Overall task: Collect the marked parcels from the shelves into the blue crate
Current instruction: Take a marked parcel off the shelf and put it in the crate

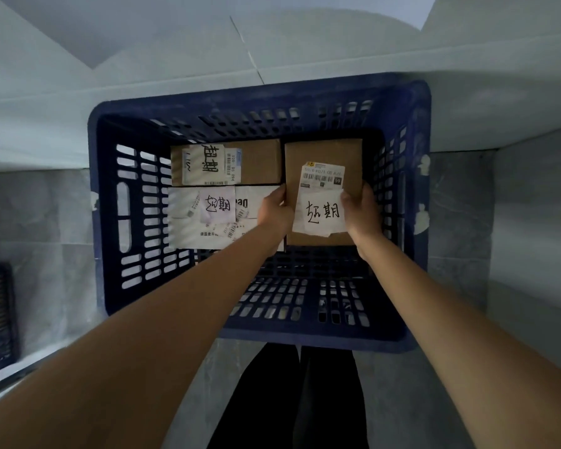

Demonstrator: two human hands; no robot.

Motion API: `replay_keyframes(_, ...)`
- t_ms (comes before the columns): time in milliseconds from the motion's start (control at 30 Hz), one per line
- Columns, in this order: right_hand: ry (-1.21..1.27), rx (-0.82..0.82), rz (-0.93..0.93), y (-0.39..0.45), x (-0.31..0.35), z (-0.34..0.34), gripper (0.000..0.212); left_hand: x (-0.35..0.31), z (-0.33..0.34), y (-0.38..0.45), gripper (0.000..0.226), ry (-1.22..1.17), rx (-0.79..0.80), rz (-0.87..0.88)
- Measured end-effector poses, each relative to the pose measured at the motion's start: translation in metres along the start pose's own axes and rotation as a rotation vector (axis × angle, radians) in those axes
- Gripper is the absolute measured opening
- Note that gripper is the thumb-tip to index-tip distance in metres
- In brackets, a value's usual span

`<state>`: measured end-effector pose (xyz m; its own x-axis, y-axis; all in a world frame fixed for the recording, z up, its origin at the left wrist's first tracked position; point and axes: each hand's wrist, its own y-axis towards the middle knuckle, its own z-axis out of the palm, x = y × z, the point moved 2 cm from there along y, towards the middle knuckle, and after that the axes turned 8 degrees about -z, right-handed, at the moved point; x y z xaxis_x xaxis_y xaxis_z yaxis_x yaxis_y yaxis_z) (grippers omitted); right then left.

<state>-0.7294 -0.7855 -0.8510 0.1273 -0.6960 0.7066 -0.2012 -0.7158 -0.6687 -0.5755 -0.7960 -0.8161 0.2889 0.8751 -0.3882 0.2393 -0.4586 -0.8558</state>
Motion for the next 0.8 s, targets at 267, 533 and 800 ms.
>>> replay_keyframes(267, -0.092, -0.053, -0.037, 0.012, -0.005, 0.009, 0.048, -0.003, 0.002, 0.005, 0.061, 0.496, -0.125, 0.085)
replay_keyframes(533, -0.293, -0.067, -0.069, 0.000, 0.023, 0.010, 0.057, -0.015, -0.013, -0.013, 0.068, 0.523, -0.062, -0.001)
replay_keyframes(800, -0.717, 0.135, -0.668, -0.086, 0.124, 0.007, 0.045, -0.041, -0.063, -0.102, 0.054, 0.783, -0.238, 0.266)
